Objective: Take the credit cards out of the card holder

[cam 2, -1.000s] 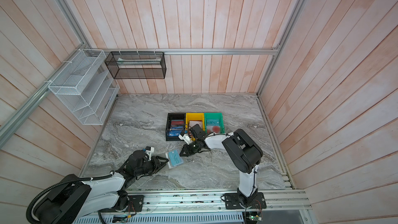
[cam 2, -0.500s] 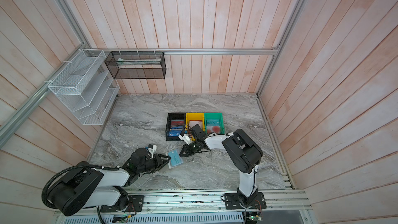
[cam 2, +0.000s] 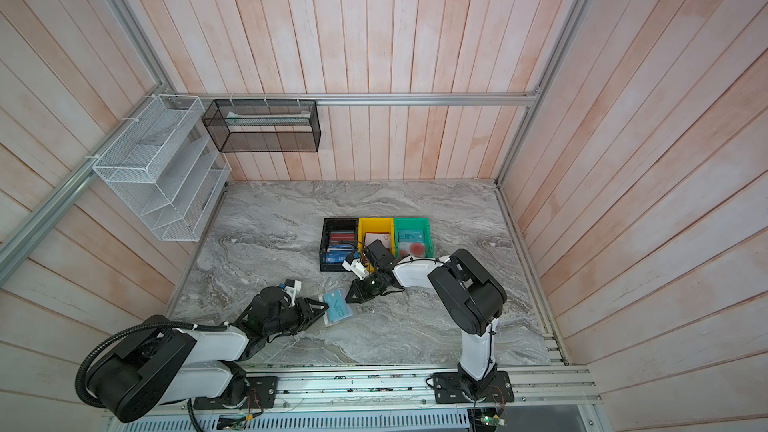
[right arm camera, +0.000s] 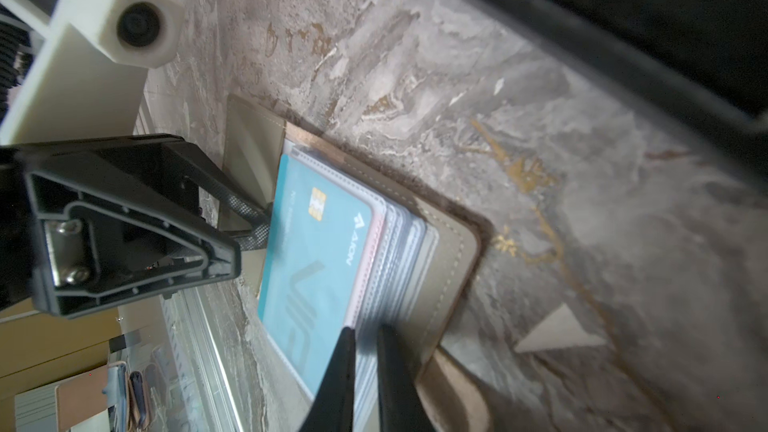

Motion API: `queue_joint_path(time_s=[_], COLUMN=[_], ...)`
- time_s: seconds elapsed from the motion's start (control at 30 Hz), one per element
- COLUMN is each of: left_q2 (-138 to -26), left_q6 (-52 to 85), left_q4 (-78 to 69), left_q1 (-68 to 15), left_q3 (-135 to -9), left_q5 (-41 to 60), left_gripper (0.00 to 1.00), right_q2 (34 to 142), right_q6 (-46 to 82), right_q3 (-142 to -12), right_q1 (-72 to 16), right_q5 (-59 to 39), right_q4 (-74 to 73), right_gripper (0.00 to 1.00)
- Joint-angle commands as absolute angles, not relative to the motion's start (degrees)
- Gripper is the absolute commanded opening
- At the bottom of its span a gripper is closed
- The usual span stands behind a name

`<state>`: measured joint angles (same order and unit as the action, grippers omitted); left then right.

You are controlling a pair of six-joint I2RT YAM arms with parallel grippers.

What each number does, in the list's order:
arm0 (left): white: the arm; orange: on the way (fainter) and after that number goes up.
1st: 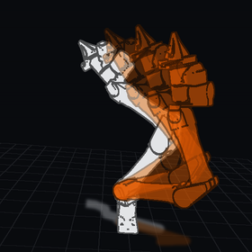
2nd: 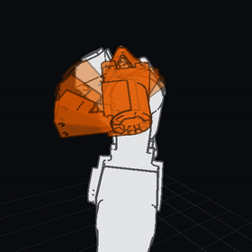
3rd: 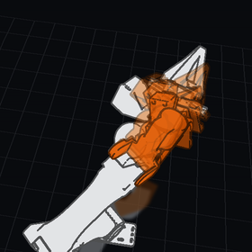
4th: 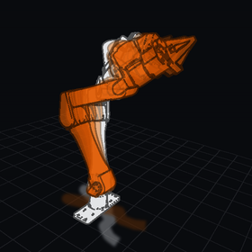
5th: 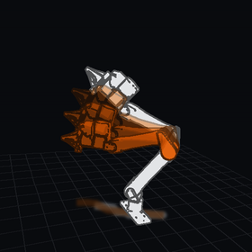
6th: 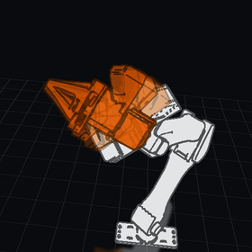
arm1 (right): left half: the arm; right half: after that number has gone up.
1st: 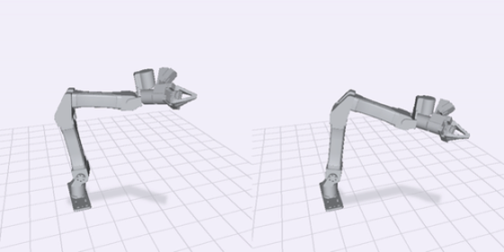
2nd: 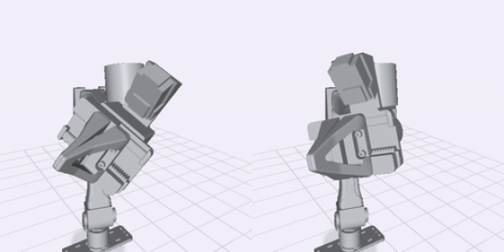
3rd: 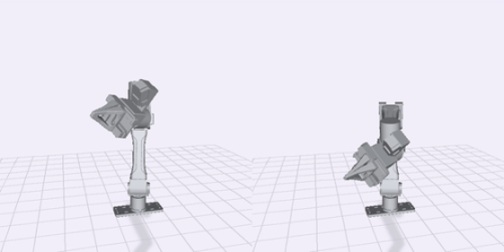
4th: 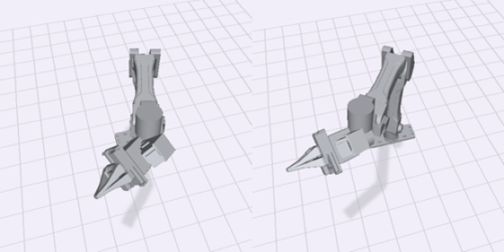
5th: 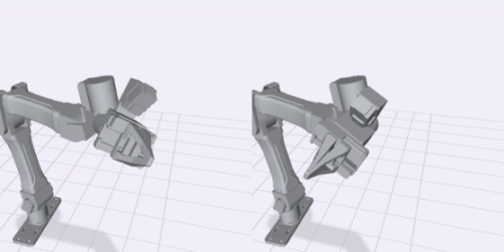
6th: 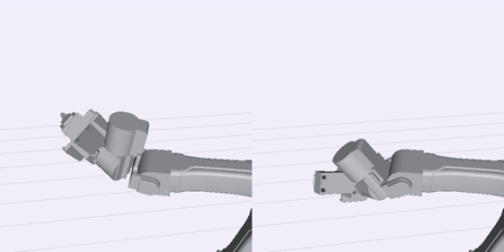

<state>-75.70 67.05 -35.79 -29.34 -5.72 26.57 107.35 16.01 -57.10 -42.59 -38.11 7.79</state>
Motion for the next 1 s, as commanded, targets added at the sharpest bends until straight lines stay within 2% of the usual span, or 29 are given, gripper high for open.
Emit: queue_joint_path(time_s=[0.0,0.47,0.97], left_q2=[-75.62,-79.84,-78.98], left_q6=[65.56,65.57,65.65], left_q4=[-32.88,-37.46,-37.49], left_q1=[-28.92,-28.43,-27.7], left_q3=[-4.66,-4.24,-2.82], left_q5=[25.64,26.94,26.98], left_gripper=[0.36,0.34,0.32], right_q2=[106.01,108.82,110.9], right_q6=[14.07,13.09,14.77], right_q3=[-59.8,-60.67,-60.03], right_q1=[-42.89,-42.87,-44.66], right_q5=[-36.03,-38.51,-39.75], right_q4=[12.37,12.16,9.06], right_gripper=[0.15,0.14,0.13])
